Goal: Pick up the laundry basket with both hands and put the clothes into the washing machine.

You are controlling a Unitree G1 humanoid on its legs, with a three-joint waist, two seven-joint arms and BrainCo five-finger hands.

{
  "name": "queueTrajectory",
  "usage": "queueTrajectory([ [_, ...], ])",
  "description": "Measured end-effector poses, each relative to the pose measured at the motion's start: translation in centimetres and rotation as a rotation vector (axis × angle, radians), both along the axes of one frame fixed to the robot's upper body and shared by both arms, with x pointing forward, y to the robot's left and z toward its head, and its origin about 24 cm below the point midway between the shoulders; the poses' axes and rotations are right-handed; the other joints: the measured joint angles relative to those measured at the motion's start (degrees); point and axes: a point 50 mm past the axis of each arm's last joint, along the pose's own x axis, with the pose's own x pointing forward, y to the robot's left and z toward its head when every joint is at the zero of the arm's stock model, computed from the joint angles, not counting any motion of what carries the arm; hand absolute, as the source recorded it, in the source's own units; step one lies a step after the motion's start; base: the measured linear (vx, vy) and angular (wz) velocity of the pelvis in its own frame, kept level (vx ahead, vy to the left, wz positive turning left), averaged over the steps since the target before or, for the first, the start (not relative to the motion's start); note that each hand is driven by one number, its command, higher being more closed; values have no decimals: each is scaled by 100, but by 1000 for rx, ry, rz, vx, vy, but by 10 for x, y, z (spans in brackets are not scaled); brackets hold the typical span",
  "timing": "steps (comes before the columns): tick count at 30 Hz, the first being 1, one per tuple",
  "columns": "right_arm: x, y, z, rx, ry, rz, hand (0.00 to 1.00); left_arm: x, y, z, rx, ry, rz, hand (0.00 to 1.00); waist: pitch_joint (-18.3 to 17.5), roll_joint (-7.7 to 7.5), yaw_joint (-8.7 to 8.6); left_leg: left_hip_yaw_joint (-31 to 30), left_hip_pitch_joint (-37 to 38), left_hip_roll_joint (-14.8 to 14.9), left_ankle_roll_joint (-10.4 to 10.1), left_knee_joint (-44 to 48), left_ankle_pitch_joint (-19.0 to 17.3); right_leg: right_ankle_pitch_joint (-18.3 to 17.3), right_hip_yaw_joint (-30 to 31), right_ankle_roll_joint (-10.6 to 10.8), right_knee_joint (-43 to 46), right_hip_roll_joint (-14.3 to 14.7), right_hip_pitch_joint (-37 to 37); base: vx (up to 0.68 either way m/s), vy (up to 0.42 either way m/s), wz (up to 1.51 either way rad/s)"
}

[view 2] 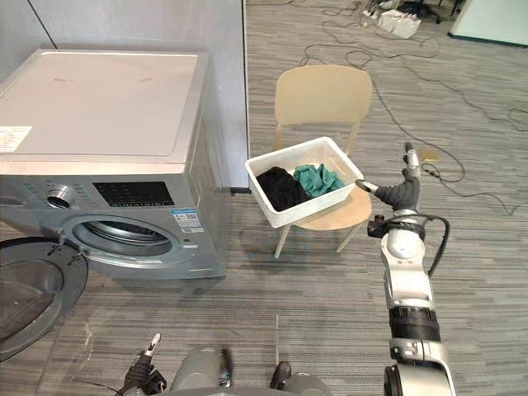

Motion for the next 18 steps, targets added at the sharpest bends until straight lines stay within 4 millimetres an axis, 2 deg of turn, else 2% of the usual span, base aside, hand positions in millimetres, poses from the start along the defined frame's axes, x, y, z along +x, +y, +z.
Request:
queueTrajectory([
  [1, 5, 4, -1, -47, 26, 12, 0, 2, -1, 0, 1, -2, -13, 0, 4, -18, 57, 63, 3, -15, 29, -21, -3, 14, 35, 53, -34, -14, 1, 161, 58, -9],
  [2, 12, 8, -1, -96, 56, 32, 0, 1, -1, 0, 1, 0, -19, 0, 6, -21, 146, 68, 0, -56, 147, 36, -81, -36, 31, 134, -13, -62, 8, 170, 69, 0],
  [4, 22, 12, -10, -149, 135, 53, 0, -1, -4, -2, -12, 13, -35, 0, 25, -32, 192, 33, 122, -76, 213, 108, -176, -118, -48, 261, 422, -154, 3, 200, 116, 18],
  [5, 26, 14, -16, -172, 183, 67, 0, -3, -6, -3, -18, 20, -61, 0, 59, -47, 190, -31, 274, -71, 211, 120, -244, -170, -112, 331, 894, -219, -51, 228, 135, 43],
  [7, 27, 16, -26, -251, 258, 95, 0, -6, -4, -5, -19, 43, -129, 0, 153, -126, 164, -266, 648, -46, 245, 128, -452, -199, -313, 426, 2546, -516, -376, 193, 68, 61],
  [8, 29, 17, -29, -296, 287, 116, 0, -7, -2, -5, -15, 55, -144, 0, 188, -246, 169, -345, 796, -53, 247, 137, -549, -270, -495, 347, 3181, -801, -577, 196, 8, 58],
  [9, 31, 19, -29, -316, 299, 128, 0, -9, 2, -5, -2, 65, -150, 0, 183, -256, 168, -452, 790, -45, 238, 132, -572, -313, -634, 273, 3262, -966, -714, 154, -15, 50],
  [11, 37, 18, -22, -356, 306, 136, 0, -3, 7, -3, 15, 54, -159, 0, 195, -349, 150, -658, 749, 29, 194, 114, -596, -314, -709, 257, 2920, -1141, -909, 122, -51, 50],
  [13, 42, 9, -16, -383, 322, 118, 0, 5, 10, 0, 29, 34, -167, 0, 199, -341, 162, -979, 660, 88, 115, 114, -620, -270, -536, 282, 1930, -1183, -1007, 143, -126, 63],
  [15, 42, -2, -17, -420, 358, 92, 0, 12, 11, 1, 35, 18, -171, 0, 228, -299, 167, -1289, 644, 116, -21, 149, -689, -76, -68, 439, 992, -1162, -1024, 136, -177, 69],
  [16, 42, -4, -18, -432, 368, 85, 0, 13, 12, 2, 38, 15, -171, 0, 238, -282, 163, -1399, 644, 127, -67, 175, -716, 6, 61, 463, 836, -1152, -1036, 177, -258, 77],
  [17, 41, -8, -20, -451, 385, 73, 0, 15, 14, 3, 44, 10, -173, 0, 265, -256, 152, -1599, 621, 161, -194, 259, -789, 134, 268, 599, 626, -1122, -1082, 185, -310, 82],
  [18, 40, -13, -19, -482, 397, 59, 0, 20, 17, 5, 52, -8, -169, 0, 315, -290, 147, -1802, 585, 158, -334, 331, -847, 348, 416, 688, 490, -1087, -1140, 185, -337, 85],
])
